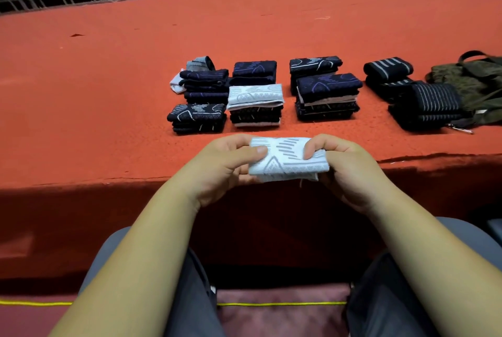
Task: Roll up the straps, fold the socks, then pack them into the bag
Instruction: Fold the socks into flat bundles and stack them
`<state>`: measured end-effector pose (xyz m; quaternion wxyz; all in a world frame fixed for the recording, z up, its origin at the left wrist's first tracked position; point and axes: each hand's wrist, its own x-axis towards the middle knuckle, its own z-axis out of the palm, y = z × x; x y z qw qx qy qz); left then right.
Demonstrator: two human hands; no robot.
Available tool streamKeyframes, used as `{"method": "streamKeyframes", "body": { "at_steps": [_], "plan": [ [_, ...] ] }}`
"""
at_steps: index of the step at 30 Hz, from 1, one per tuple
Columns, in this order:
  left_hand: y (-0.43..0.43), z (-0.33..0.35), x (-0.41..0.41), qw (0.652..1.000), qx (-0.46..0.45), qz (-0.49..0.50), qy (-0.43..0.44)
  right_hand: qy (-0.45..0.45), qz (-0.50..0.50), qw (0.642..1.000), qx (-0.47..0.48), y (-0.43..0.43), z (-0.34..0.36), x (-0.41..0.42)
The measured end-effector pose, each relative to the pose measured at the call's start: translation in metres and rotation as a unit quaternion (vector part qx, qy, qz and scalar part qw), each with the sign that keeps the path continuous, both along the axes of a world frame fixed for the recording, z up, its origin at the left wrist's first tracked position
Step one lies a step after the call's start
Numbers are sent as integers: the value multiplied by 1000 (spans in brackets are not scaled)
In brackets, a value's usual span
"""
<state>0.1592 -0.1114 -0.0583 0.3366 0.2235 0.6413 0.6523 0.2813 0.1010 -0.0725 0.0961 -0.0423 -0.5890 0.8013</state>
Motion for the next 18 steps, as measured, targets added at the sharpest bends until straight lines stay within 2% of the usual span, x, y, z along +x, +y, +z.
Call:
{"method": "streamKeyframes", "body": {
  "at_steps": [6,9,13,18],
  "plan": [
    [3,3,2,998,37,45,7,17,41,996,-75,5,-6,-11],
    [2,5,1,997,31,59,26,-14,37,999,-15,2,-13,-12],
    [0,7,0,996,19,68,56,7,-2,1000,27,-1,-18,-12],
    [5,7,1,986,5,138,92,49,-86,991,88,-8,-12,-14]
  ]
}}
